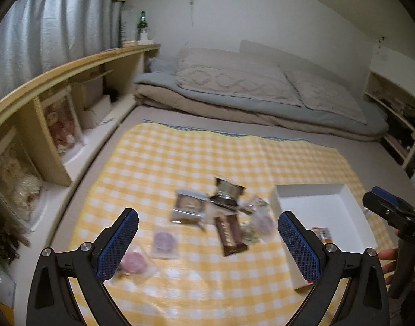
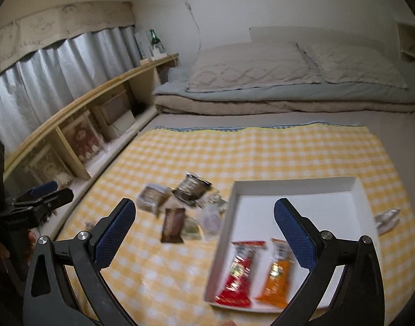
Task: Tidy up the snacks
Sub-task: 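Grasp the clear pastry packet with the left tool while the right tool grasps the brown chocolate packet, then carry the pastry packet with the left tool while the right tool carries the chocolate packet over the tray, then open both tools to drop the pastry and chocolate packets into the tray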
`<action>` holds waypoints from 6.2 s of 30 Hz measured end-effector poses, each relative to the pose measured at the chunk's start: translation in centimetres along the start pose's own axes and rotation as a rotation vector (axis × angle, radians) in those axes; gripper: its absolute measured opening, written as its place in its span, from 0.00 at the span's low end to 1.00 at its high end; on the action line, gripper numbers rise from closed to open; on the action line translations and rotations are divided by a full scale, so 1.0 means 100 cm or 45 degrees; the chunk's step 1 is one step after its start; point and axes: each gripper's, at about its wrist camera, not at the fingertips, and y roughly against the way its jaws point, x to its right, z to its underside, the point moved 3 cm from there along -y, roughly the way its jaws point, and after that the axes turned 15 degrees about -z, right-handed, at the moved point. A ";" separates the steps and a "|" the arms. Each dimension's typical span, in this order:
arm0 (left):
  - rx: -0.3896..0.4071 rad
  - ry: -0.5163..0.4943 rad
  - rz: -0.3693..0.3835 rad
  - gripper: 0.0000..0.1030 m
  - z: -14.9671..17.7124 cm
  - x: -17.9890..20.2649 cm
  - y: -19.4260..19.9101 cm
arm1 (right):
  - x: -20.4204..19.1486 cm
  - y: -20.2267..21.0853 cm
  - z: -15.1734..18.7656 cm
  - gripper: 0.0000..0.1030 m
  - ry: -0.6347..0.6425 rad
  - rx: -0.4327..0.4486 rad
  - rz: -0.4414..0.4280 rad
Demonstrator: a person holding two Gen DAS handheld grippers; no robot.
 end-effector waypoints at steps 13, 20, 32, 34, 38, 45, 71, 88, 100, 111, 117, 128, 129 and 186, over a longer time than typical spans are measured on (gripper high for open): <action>-0.295 0.047 -0.264 1.00 0.005 -0.076 -0.071 | -0.017 -0.099 -0.005 1.00 -0.053 -0.200 -0.076; -0.586 0.235 -0.264 0.82 0.012 -0.097 -0.127 | -0.016 -0.162 0.020 0.88 -0.240 -0.426 -0.188; -0.886 0.355 -0.205 0.49 0.035 -0.109 -0.206 | -0.004 -0.246 0.072 0.73 -0.447 -0.730 -0.227; -0.903 0.360 -0.223 0.49 0.041 -0.111 -0.207 | -0.003 -0.255 0.078 0.73 -0.441 -0.757 -0.206; -0.941 0.398 -0.251 0.49 0.047 -0.120 -0.224 | 0.001 -0.275 0.090 0.73 -0.400 -0.809 -0.129; -0.980 0.435 -0.241 0.45 0.050 -0.122 -0.249 | 0.005 -0.292 0.093 0.73 -0.348 -0.792 -0.053; -0.672 0.435 -0.121 0.24 0.021 -0.101 -0.184 | -0.015 -0.233 0.048 0.41 -0.162 -0.619 -0.053; -0.340 0.189 0.024 0.24 0.000 -0.019 -0.088 | -0.039 -0.139 0.009 0.41 0.010 -0.368 -0.103; -0.231 0.074 0.148 0.24 0.001 0.048 -0.060 | -0.004 -0.059 0.002 0.41 0.065 -0.262 0.003; -0.220 -0.027 0.184 0.24 0.003 0.123 -0.061 | 0.049 0.004 0.006 0.41 -0.001 -0.204 0.122; -0.208 -0.073 0.194 0.24 0.005 0.163 -0.067 | 0.080 0.031 0.013 0.41 -0.040 -0.194 0.187; -0.228 -0.131 0.252 0.24 0.012 0.235 -0.086 | 0.139 0.075 0.026 0.41 -0.134 -0.182 0.292; -0.231 -0.137 0.256 0.24 0.013 0.241 -0.089 | 0.143 0.078 0.027 0.41 -0.141 -0.182 0.298; -0.448 -0.139 0.413 0.59 0.105 0.356 -0.148 | 0.226 0.084 0.091 0.62 -0.288 -0.447 0.379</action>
